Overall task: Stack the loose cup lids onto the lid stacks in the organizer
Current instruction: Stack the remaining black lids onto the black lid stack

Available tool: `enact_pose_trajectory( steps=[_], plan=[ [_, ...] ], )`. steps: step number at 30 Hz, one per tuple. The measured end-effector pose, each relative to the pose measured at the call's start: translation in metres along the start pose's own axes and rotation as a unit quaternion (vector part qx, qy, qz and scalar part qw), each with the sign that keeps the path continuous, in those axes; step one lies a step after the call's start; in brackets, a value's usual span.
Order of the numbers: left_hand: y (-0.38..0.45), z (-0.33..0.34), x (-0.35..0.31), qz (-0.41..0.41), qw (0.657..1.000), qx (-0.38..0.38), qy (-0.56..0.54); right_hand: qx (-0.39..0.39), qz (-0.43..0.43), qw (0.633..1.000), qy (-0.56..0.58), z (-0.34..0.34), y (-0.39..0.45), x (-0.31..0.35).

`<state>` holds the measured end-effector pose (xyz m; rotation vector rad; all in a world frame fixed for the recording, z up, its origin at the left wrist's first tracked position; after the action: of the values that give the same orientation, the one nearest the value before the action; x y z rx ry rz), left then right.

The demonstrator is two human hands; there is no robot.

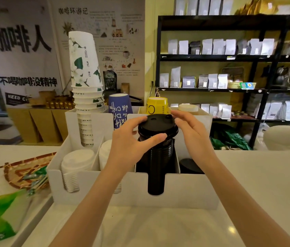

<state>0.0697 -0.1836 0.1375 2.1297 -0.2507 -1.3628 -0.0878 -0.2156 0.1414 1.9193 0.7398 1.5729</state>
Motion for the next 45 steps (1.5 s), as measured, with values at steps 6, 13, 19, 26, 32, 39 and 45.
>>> enact_pose_trajectory(
  steps=[6,13,19,26,32,39,45],
  plan=[
    [0.006,0.01,0.021,-0.014,0.999,-0.009,0.03,0.032,0.014,0.999,0.003,0.012,-0.003,-0.028],
    [0.007,0.017,0.028,-0.013,0.998,0.008,0.054,0.057,0.033,0.998,0.023,0.01,-0.007,-0.041],
    [0.008,0.019,0.032,-0.026,0.998,0.019,0.058,0.067,0.039,0.997,0.029,0.009,-0.007,-0.044],
    [0.009,0.016,0.032,-0.024,0.997,0.031,0.065,0.064,0.033,0.997,0.026,0.01,-0.008,-0.043],
    [0.012,0.016,0.037,-0.043,0.993,0.088,0.067,0.06,0.032,0.998,0.006,0.009,-0.01,-0.042],
    [0.013,0.015,0.039,-0.051,0.99,0.114,0.062,0.062,0.026,0.998,-0.004,0.009,-0.014,-0.044],
    [0.012,0.016,0.042,-0.053,0.99,0.119,0.061,0.032,0.033,0.999,-0.027,0.008,-0.018,-0.048]
  ],
)
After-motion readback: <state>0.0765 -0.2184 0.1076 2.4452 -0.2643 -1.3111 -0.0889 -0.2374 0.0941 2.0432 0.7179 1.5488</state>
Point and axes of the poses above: each hand's wrist, its own y-axis towards the middle knuckle, its own z-axis out of the palm, x = y × z, the point moved 5 cm from there along y, towards the middle knuckle, and after that the axes turned 9 degrees about -z, right-handed, at the moved point
